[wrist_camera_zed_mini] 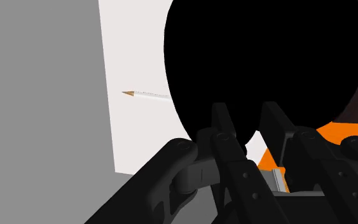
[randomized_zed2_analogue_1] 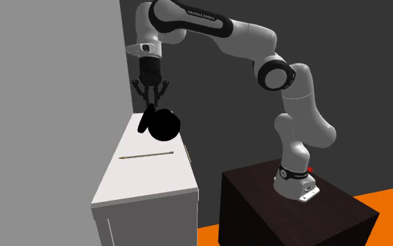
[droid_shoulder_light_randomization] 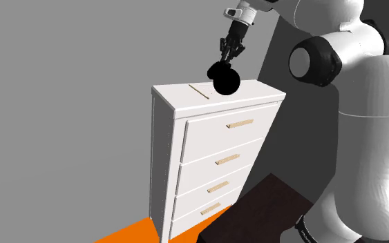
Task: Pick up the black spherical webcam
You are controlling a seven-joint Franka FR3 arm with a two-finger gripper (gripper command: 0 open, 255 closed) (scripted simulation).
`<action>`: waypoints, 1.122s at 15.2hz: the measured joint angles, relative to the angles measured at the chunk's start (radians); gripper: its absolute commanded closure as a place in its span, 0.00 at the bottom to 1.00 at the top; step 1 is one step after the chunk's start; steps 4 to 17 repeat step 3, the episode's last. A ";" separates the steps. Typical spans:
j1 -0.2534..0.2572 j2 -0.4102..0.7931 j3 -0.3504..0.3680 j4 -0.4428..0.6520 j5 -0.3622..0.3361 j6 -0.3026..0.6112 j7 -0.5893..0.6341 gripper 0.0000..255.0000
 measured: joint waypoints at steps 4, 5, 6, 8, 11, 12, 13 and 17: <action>-0.030 0.025 0.005 0.077 0.018 -0.051 0.011 1.00; -0.030 0.025 0.005 0.077 0.018 -0.051 0.011 1.00; -0.030 0.025 0.005 0.077 0.018 -0.051 0.011 1.00; -0.030 0.025 0.005 0.077 0.018 -0.051 0.011 1.00; -0.030 0.025 0.005 0.077 0.018 -0.051 0.011 1.00; -0.030 0.025 0.005 0.077 0.018 -0.051 0.011 1.00; -0.030 0.025 0.005 0.077 0.018 -0.051 0.011 1.00; -0.030 0.025 0.005 0.077 0.018 -0.051 0.011 1.00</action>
